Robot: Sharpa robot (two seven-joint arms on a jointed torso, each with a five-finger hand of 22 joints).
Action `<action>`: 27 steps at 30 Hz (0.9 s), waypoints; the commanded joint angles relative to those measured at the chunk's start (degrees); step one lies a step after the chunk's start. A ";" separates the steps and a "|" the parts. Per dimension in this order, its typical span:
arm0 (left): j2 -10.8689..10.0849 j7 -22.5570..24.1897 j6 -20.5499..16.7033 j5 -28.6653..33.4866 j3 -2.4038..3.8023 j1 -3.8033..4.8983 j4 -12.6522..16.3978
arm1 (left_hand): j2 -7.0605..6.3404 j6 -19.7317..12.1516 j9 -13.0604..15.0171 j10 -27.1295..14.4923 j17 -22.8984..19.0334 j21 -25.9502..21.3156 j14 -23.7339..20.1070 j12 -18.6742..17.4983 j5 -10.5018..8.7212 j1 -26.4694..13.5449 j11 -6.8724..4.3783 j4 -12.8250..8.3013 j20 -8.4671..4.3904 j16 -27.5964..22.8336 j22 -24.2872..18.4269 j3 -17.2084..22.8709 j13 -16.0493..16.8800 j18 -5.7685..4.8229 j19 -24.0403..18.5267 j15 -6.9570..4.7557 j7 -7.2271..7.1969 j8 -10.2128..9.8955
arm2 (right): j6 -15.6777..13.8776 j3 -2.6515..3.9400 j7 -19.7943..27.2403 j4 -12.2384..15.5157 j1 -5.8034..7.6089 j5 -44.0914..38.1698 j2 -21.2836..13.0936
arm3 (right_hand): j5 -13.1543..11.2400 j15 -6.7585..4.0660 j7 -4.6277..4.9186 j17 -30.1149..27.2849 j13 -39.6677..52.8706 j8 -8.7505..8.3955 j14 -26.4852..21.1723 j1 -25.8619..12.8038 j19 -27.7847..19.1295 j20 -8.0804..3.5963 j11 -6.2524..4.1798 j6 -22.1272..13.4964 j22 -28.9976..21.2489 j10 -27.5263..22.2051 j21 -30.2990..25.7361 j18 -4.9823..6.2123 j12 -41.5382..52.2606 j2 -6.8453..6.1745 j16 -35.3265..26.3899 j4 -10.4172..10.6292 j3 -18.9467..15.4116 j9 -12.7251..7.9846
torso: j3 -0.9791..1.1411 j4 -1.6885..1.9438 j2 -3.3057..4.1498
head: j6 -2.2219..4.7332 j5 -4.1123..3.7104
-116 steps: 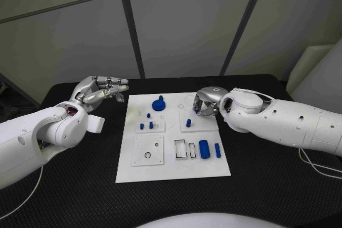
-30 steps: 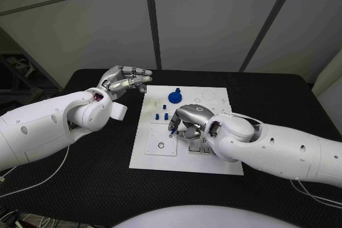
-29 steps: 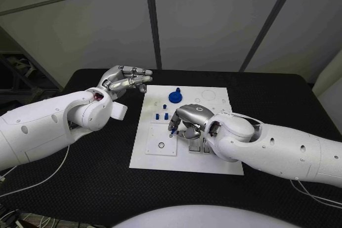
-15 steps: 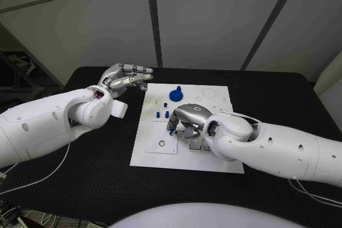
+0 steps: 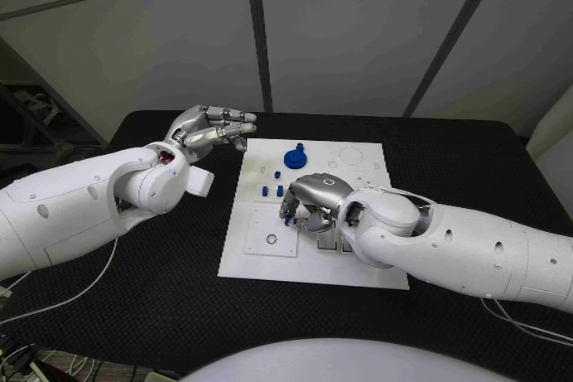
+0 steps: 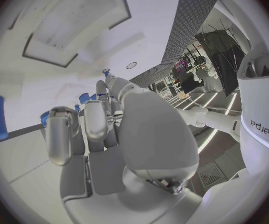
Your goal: Assemble the parts on the task board
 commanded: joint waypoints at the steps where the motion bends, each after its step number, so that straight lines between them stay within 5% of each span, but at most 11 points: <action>1: 0.02 0.03 0.81 0.34 0.04 0.06 -0.02 | 0.62 0.37 0.04 0.34 -0.05 -0.07 0.26 0.27 0.37 -0.12 0.15 -0.01 -0.18 -0.29 -0.05 -0.22 0.06 -0.22 0.35 0.03 -0.02 0.14 | 1.57 -0.07 -0.47 -0.13 0.02 -1.07 0.06 | 0.14 -0.29 0.16 -0.07 -0.09 0.41 1.41 -0.46 3.08 -0.32 0.20 0.11 10.99 -0.20 0.22 -0.32 -0.16 -0.02 -0.21 0.04 0.40 0.04 | 0.00 0.03 0.01 | -0.05 0.01; 27: -0.04 -0.27 0.96 0.34 0.04 0.05 -0.60 | 0.62 0.37 0.04 0.34 -0.05 -0.07 0.26 0.27 0.37 -0.12 0.15 -0.01 -0.18 -0.29 -0.05 -0.22 0.06 -0.22 0.35 0.03 -0.02 0.14 | 2.98 -0.20 -0.80 0.53 0.02 -1.45 -0.10 | 0.12 -0.29 0.15 -0.29 -0.15 0.46 1.36 -0.76 3.16 -0.33 0.20 0.18 11.12 -0.17 0.38 -0.36 -0.10 0.00 -0.31 0.01 0.53 0.05 | -0.01 0.01 -0.03 | -0.52 0.29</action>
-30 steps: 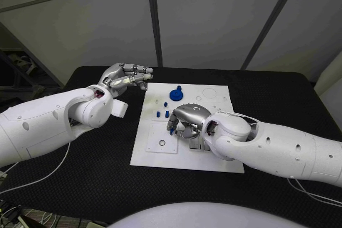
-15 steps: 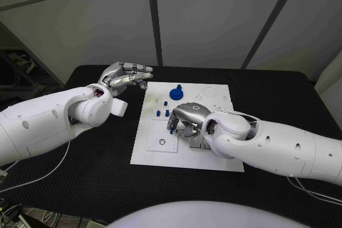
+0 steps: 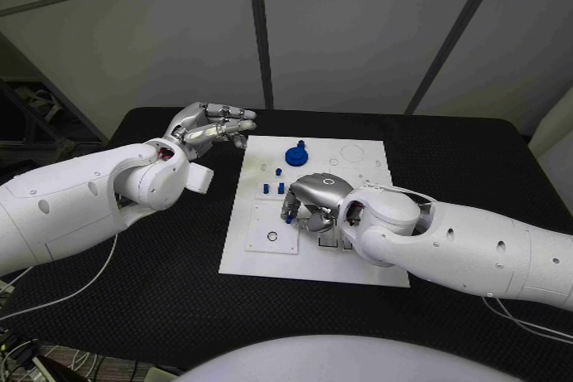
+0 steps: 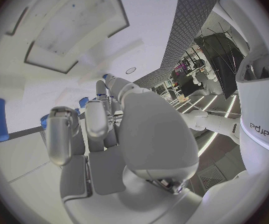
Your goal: Assemble the parts on the task board
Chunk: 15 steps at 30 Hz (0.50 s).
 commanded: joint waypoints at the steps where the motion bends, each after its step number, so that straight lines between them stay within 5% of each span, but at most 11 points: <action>1: 0.02 0.08 0.65 0.30 0.04 0.06 -0.02 | 0.62 0.37 0.04 0.34 -0.06 -0.07 0.26 0.27 0.37 -0.12 0.15 -0.01 -0.18 -0.29 -0.05 -0.22 0.06 -0.22 0.35 0.02 -0.02 0.14 | 0.71 -0.08 -0.45 0.13 -0.01 -0.57 -0.02 | 0.11 -0.30 0.20 -0.06 -0.07 0.27 1.36 -0.80 3.15 -0.33 0.20 0.26 11.12 -0.17 0.36 -0.36 -0.09 0.00 -0.32 -0.02 0.23 0.05 | -0.01 0.00 -0.01 | 0.03 0.04; 6: 0.15 0.06 0.72 0.30 0.04 0.06 -0.13 | 0.74 0.35 0.04 0.30 -0.11 -0.11 0.29 0.24 0.41 -0.09 0.15 -0.05 -0.19 -0.39 -0.06 -0.24 0.06 -0.22 0.39 0.02 -0.02 0.11 | -0.19 -0.18 -0.58 -0.07 -0.01 -1.20 0.26 | 0.00 -0.27 0.22 -0.54 -0.24 0.18 1.22 -1.37 2.95 -0.33 0.28 0.05 10.85 -0.47 -0.04 -0.26 -0.17 -0.23 -0.62 -0.02 0.28 -0.01 | 0.00 -0.01 0.01 | 0.05 0.03; 12: 0.23 -0.06 0.77 0.30 0.03 0.01 -0.24 | 0.74 0.35 0.04 0.30 -0.11 -0.11 0.29 0.24 0.41 -0.09 0.15 -0.05 -0.19 -0.39 -0.06 -0.24 0.06 -0.22 0.39 0.02 -0.02 0.11 | -1.64 -1.48 -0.33 -0.27 0.00 -1.51 0.53 | -2.31 1.25 1.70 -3.73 -1.91 -0.10 0.30 -4.49 1.17 0.64 1.95 -5.37 8.44 -6.19 -3.52 0.55 -0.26 -2.87 -2.88 0.88 0.48 -1.73 | 0.01 -0.13 -0.06 | 0.33 0.05; 15: 0.24 -0.13 0.80 0.30 0.02 0.00 -0.32 | 0.74 0.35 0.04 0.30 -0.11 -0.11 0.29 0.24 0.41 -0.09 0.15 -0.05 -0.19 -0.39 -0.06 -0.24 0.06 -0.22 0.39 0.02 -0.02 0.11 | -2.16 -1.69 -0.30 -0.37 0.00 -1.52 0.62 | -3.59 1.61 1.57 -6.21 -2.47 -0.06 -0.38 -5.36 -0.28 1.19 2.49 -7.18 6.39 -8.88 -6.49 1.25 -0.22 -3.93 -4.78 1.13 -0.18 -2.58 | -0.04 -0.01 -0.01 | 0.38 -0.07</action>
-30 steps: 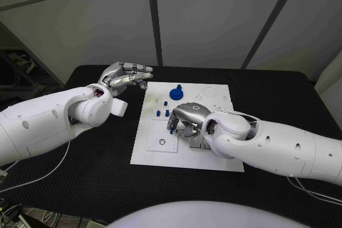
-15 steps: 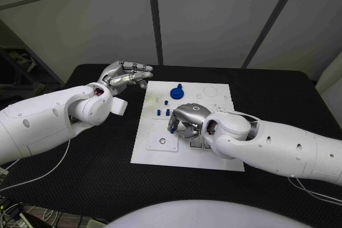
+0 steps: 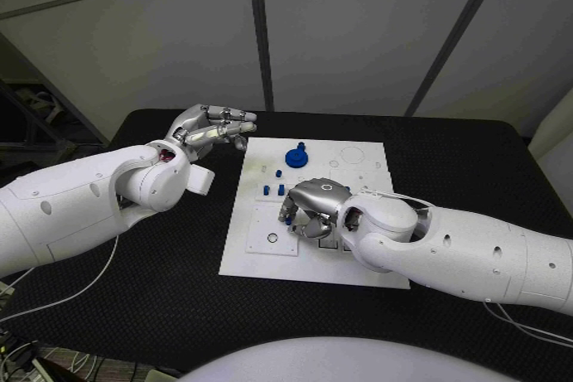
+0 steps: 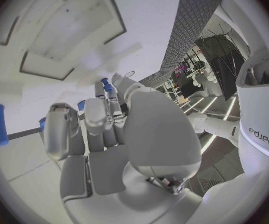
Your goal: Assemble the parts on the task board
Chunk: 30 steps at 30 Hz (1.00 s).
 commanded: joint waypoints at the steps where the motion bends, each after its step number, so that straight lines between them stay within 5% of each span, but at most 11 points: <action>1: 0.10 -0.01 0.70 0.28 0.04 0.03 -0.08 | 0.51 0.35 0.04 0.30 -0.05 -0.11 0.29 0.24 0.18 0.14 0.15 -0.06 -0.19 -0.39 -0.06 -0.24 0.06 -0.22 0.39 0.02 -0.02 0.11 | -1.22 -0.30 0.03 -0.13 -0.10 -0.61 0.14 | -0.70 0.40 -0.22 -1.32 -0.53 -0.26 -0.24 -0.35 -0.48 0.49 0.33 -1.03 6.04 -1.76 -1.50 1.32 -0.28 -0.77 -0.98 0.13 -0.60 -0.53 | -0.02 0.05 -0.01 | 0.10 -0.13; 10: 0.14 -0.23 0.98 0.28 0.04 0.02 -0.22 | 0.55 0.36 0.05 0.29 -0.07 -0.13 0.30 0.23 0.17 0.14 0.15 -0.07 -0.19 -0.43 -0.06 -0.25 0.06 -0.22 0.40 0.02 -0.02 0.11 | -3.73 -0.41 0.27 0.31 -0.10 -0.60 -0.33 | -0.39 0.48 -0.42 -1.76 -0.54 -0.17 -0.24 -0.31 -0.61 0.67 0.44 -1.30 5.72 -2.38 -1.99 1.43 -0.16 -0.71 -1.20 0.14 -0.99 -0.91 | -0.02 0.02 0.05 | 0.27 -0.31; 23: -0.07 -0.35 1.18 0.28 0.01 -0.11 -0.47 | 0.55 0.36 0.05 0.29 -0.07 -0.13 0.30 0.23 0.17 0.14 0.15 -0.07 -0.19 -0.43 -0.06 -0.25 0.06 -0.22 0.40 0.02 -0.02 0.11 | -14.77 -0.29 2.51 4.93 -0.10 2.54 -5.95 | 0.64 0.47 -0.21 -2.91 -0.40 -0.14 -0.32 -0.27 -0.77 0.70 0.39 -1.02 5.24 -2.43 -2.74 1.59 -0.01 -1.04 -1.84 0.18 -1.53 -1.33 | 0.01 -0.03 0.04 | 0.76 -0.76; 30: -0.18 -0.37 1.20 0.28 0.00 -0.20 -0.55 | 0.55 0.36 0.05 0.29 -0.07 -0.13 0.30 0.23 0.17 0.14 0.15 -0.07 -0.19 -0.43 -0.06 -0.25 0.06 -0.22 0.40 0.02 -0.02 0.11 | -16.02 1.59 2.52 6.89 -0.06 6.22 -9.42 | 0.19 0.67 -0.53 -5.95 -0.49 -0.18 -1.03 -0.31 -2.32 0.87 0.69 -1.65 2.56 -4.12 -6.64 2.40 -0.14 -1.67 -4.18 0.65 -3.13 -2.08 | 0.02 0.00 0.08 | 1.23 -1.21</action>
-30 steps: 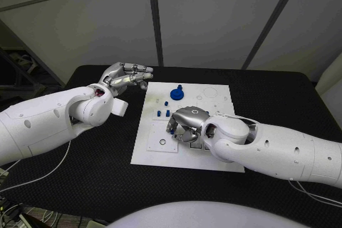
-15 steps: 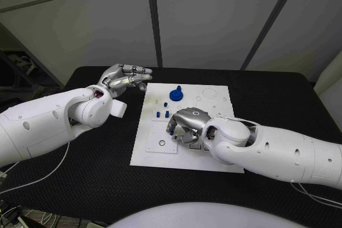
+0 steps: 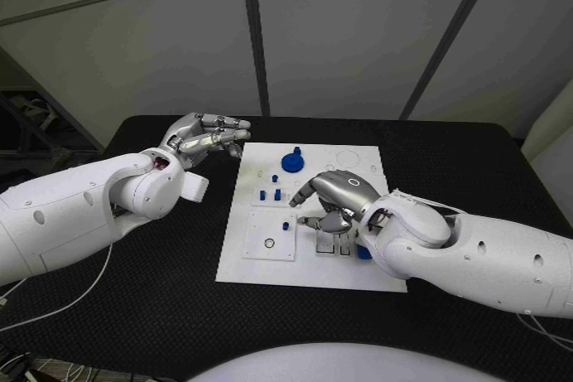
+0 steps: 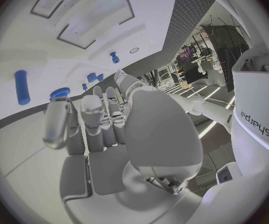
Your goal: Assemble the parts on the task board
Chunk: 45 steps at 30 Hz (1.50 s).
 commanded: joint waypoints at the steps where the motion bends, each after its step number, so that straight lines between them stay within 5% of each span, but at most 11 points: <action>1: -0.08 0.09 0.73 0.27 0.03 0.02 0.03 | 0.55 0.36 0.05 0.29 -0.08 -0.13 0.31 0.23 0.17 0.14 0.15 -0.07 -0.19 -0.19 -0.06 -0.25 0.06 -0.22 0.40 0.02 -0.02 0.11 | -2.90 0.87 0.65 0.89 0.12 3.85 -1.42 | -0.31 -0.02 -0.02 -0.28 -0.01 -0.18 -0.33 0.12 -0.44 0.10 0.00 -0.35 2.59 -0.46 -0.36 0.61 0.13 -0.65 -0.25 -0.04 -0.49 -0.14 | -0.06 0.05 0.02 | 0.33 -0.32; 7: -0.27 0.07 0.78 0.27 0.02 -0.03 0.12 | 0.62 0.37 0.05 0.29 -0.11 -0.16 0.32 0.22 0.07 0.15 0.15 -0.11 -0.19 -0.26 -0.07 -0.28 0.06 -0.23 0.42 0.02 -0.02 0.10 | 3.19 3.01 -2.74 1.73 0.69 3.11 -5.01 | -0.33 -0.09 -0.01 1.12 0.16 -0.09 0.22 0.74 0.50 0.08 -0.13 -0.21 3.76 0.09 1.30 0.21 0.45 -0.33 1.02 -0.06 -0.63 -0.37 | -0.09 -0.11 0.01 | 0.67 -0.99; 12: -0.25 0.08 0.86 0.27 0.01 -0.05 0.25 | 0.62 0.37 0.05 0.29 -0.11 -0.16 0.32 0.22 0.07 0.15 0.15 -0.11 -0.19 -0.26 -0.07 -0.28 0.06 -0.23 0.42 0.02 -0.02 0.10 | 7.55 3.65 -4.70 0.81 1.63 1.95 -6.20 | -0.75 -0.11 -0.15 2.52 0.20 -0.13 0.82 0.82 1.16 0.05 -0.16 -0.27 4.59 0.24 2.47 -0.07 0.45 -0.54 2.40 0.06 -1.03 -0.57 | -0.12 -0.12 0.04 | 0.97 -1.45; 17: -0.22 0.08 0.91 0.27 0.00 -0.07 0.40 | 0.62 0.37 0.05 0.29 -0.11 -0.16 0.32 0.22 0.07 0.15 0.15 -0.11 -0.19 -0.26 -0.07 -0.28 0.06 -0.23 0.42 0.02 -0.02 0.10 | 11.80 3.86 -6.33 -0.62 2.04 0.77 -6.30 | -1.04 -0.08 -0.52 2.48 0.18 -0.20 0.92 0.85 1.13 0.05 -0.11 -0.58 4.41 0.01 2.19 -0.01 0.31 -0.88 2.58 0.21 -1.57 -0.80 | -0.16 0.20 0.03 | 1.01 -1.82; 26: -0.18 0.08 0.92 0.27 0.00 -0.08 0.29 | 0.62 0.37 0.05 0.29 -0.11 -0.16 0.32 0.22 0.07 0.15 0.15 -0.11 -0.19 -0.26 -0.07 -0.28 0.06 -0.23 0.42 0.02 -0.02 0.10 | 15.93 3.92 -7.82 -2.17 2.17 -0.56 -5.66 | -1.05 -0.07 -0.74 2.13 0.19 -0.11 0.85 1.16 1.07 0.05 -0.10 -0.49 4.26 -0.01 1.97 0.04 0.32 -0.75 2.42 0.20 -1.66 -0.88 | -0.12 -0.04 0.03 | 0.82 -1.53; 45: -0.14 0.08 0.88 0.27 0.00 -0.09 0.10 | 0.66 0.40 0.07 0.31 -0.14 -0.19 0.34 0.22 -0.01 0.14 0.15 -0.13 -0.19 -0.31 -0.07 -0.33 0.07 -0.23 0.43 0.02 -0.02 0.10 | 15.23 3.92 -7.20 -3.90 2.18 -0.16 -4.36 | -0.57 -1.13 0.25 4.81 0.64 0.54 1.58 3.37 3.28 -0.75 -1.40 2.38 7.63 6.44 6.59 -1.01 1.75 2.28 5.56 0.48 1.92 -1.03 | -0.06 -0.10 0.03 | 0.81 -1.44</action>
